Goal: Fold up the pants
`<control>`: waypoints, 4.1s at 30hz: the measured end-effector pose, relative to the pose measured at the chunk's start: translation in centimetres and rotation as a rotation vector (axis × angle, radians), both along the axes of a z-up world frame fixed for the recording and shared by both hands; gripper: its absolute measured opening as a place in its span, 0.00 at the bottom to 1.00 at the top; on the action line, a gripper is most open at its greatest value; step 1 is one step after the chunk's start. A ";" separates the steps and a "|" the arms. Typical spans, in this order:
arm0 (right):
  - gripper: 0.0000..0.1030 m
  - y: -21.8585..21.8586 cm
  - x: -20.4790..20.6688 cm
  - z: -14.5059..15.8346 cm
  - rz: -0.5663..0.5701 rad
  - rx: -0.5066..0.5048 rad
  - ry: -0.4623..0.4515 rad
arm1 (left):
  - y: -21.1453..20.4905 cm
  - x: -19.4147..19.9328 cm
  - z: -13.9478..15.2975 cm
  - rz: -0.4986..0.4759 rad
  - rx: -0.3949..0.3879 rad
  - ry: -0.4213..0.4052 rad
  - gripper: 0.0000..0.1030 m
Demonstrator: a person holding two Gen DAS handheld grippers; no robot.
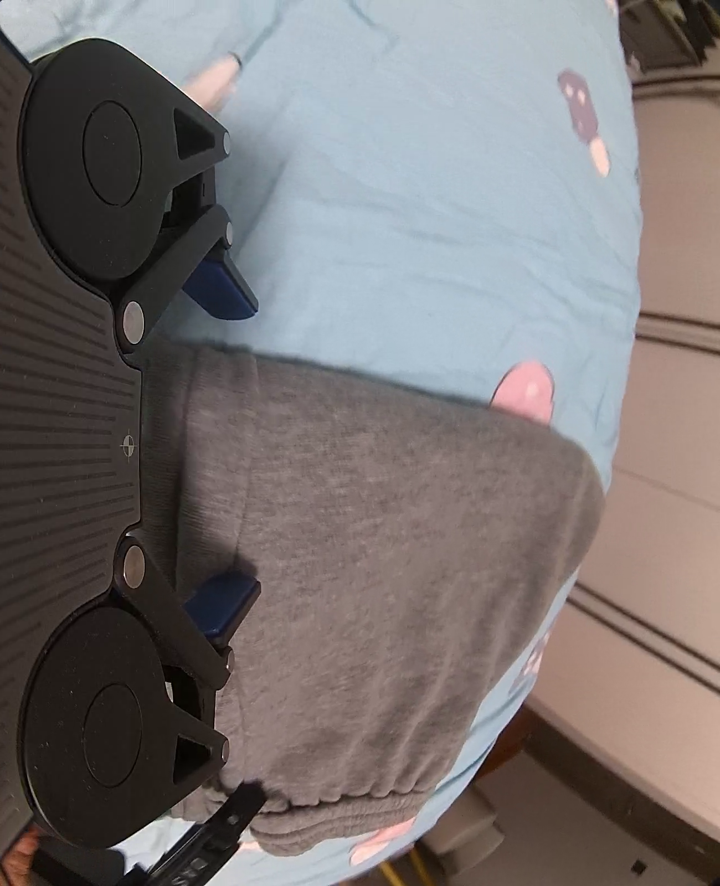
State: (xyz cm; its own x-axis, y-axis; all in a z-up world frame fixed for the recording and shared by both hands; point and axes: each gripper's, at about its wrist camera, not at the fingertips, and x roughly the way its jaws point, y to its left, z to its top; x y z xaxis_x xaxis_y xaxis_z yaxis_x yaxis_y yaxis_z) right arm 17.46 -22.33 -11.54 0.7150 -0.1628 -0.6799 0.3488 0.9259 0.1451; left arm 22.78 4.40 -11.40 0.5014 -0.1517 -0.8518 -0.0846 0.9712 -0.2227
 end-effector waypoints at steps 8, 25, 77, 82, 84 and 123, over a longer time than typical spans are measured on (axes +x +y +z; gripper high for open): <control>0.96 1.3 -3.2 0.7 -0.073 -0.065 0.088 | -0.3 -4.5 2.8 0.010 0.273 -0.058 0.98; 0.96 8.5 -11.0 3.2 0.148 -0.169 0.114 | 0.8 -14.3 1.1 0.080 0.338 -0.051 0.98; 0.96 9.1 -7.3 2.0 0.133 -0.241 0.262 | -5.6 -10.0 2.2 -0.196 0.333 -0.172 0.98; 0.96 8.4 -7.1 1.8 0.104 -0.215 0.257 | -5.0 -9.4 1.6 -0.178 0.315 -0.148 0.98; 0.96 8.2 -7.0 1.6 0.098 -0.201 0.264 | -4.6 -9.2 1.4 -0.165 0.310 -0.140 0.98; 0.96 7.8 -6.9 1.3 0.097 -0.163 0.265 | -4.2 -8.9 0.5 -0.150 0.290 -0.094 0.98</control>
State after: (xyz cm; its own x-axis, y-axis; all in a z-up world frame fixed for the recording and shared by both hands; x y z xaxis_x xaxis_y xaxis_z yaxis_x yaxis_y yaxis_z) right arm 10.56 -14.49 -10.24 0.5340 -0.2242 -0.8152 0.2635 0.9603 -0.0915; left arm 13.88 0.17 -10.88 0.5701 0.0123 -0.8215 0.0716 0.9953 0.0646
